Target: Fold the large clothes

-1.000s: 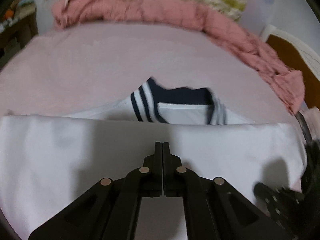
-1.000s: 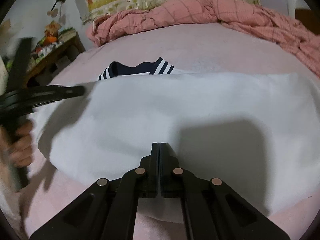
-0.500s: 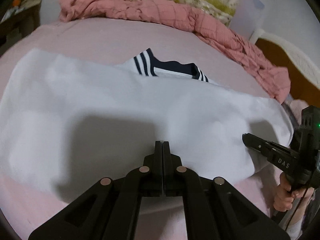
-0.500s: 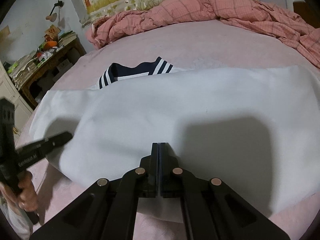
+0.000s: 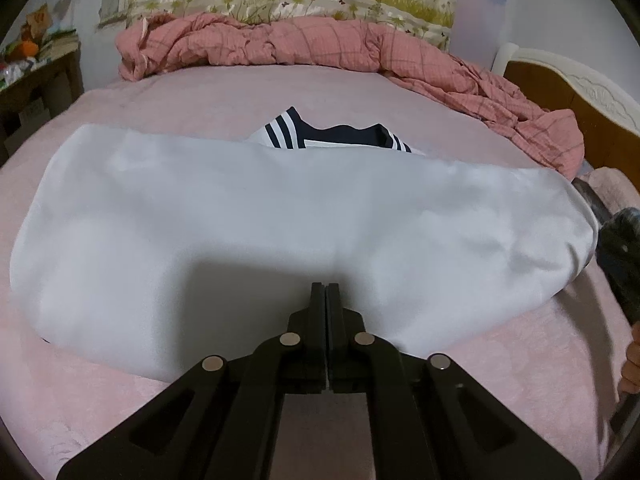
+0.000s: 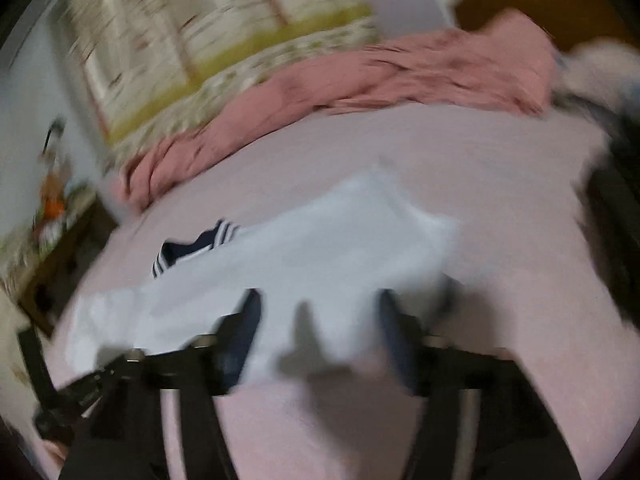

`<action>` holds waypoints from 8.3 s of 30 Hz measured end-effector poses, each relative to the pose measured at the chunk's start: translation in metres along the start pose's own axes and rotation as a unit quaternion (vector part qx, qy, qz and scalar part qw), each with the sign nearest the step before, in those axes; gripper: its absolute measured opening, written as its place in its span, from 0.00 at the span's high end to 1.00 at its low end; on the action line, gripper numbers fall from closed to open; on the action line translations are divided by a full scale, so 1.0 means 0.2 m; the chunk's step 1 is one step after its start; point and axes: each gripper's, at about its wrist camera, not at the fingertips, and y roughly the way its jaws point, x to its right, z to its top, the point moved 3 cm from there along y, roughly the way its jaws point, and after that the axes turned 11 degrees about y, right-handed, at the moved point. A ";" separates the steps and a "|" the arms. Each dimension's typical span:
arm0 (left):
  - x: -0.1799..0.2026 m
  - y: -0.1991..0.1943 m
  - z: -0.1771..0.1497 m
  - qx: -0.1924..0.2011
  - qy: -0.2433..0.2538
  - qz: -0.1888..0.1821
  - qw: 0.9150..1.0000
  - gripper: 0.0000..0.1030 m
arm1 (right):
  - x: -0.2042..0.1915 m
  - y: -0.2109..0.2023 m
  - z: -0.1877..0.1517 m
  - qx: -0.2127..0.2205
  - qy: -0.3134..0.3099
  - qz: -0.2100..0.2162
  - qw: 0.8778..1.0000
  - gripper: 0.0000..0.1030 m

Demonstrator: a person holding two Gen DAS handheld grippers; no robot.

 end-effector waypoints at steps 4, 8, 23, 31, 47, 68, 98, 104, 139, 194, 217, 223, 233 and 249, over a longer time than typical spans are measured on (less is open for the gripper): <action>-0.01 -0.01 0.00 0.003 -0.006 -0.004 1.000 0.99 | 0.15 0.09 -0.05 -0.090 0.050 0.022 0.994 0.34; -0.02 -0.01 0.00 0.006 -0.005 -0.004 1.000 0.99 | 0.25 0.22 -0.02 -0.084 0.148 0.039 0.985 0.34; -0.69 -0.41 0.05 0.108 -0.146 0.135 0.974 0.33 | -0.42 0.19 0.09 0.068 -0.074 -0.120 0.988 0.80; -0.87 -0.40 0.00 0.083 -0.163 0.179 0.967 0.33 | -1.00 0.38 -0.40 -0.032 -0.259 -0.038 0.965 0.81; -0.82 -0.37 0.01 0.067 -0.145 0.158 0.974 0.32 | -0.86 0.21 -0.40 -0.149 -0.209 0.146 0.956 0.51; -0.92 -0.05 -0.15 -0.051 -0.250 0.018 0.967 0.02 | -0.99 0.56 -0.37 -0.136 -0.302 0.071 0.941 0.44; -0.76 -0.17 -0.06 0.040 -0.199 -0.006 0.979 0.82 | -0.94 0.16 -0.70 -0.105 -0.447 0.091 0.884 0.80; -0.65 -0.31 0.01 0.088 -0.141 0.017 0.986 0.86 | -0.92 0.10 -0.65 -0.097 -0.424 0.142 0.889 0.61; 0.81 -0.10 0.26 0.114 0.141 -0.133 0.974 0.45 | -0.17 0.01 0.20 0.013 -0.059 0.079 0.995 0.71; 0.25 -0.08 0.12 0.079 0.009 0.014 0.997 0.36 | -0.52 0.35 -0.12 -0.047 -0.141 0.047 0.988 0.96; -0.07 0.21 0.18 0.014 -0.188 -0.187 0.964 0.00 | -0.26 0.49 -0.12 -0.184 0.028 0.184 0.965 0.23; -0.07 0.24 0.13 0.022 -0.211 -0.256 0.943 0.14 | -0.23 0.54 -0.13 -0.183 0.050 0.206 0.960 0.41; -0.04 0.11 0.14 0.067 -0.180 -0.258 0.947 0.40 | -0.45 0.31 -0.16 -0.081 -0.091 0.142 0.982 0.56; -0.01 -0.11 0.22 0.128 -0.129 -0.250 0.951 0.40 | -0.53 0.05 -0.11 -0.024 -0.125 0.184 0.975 0.57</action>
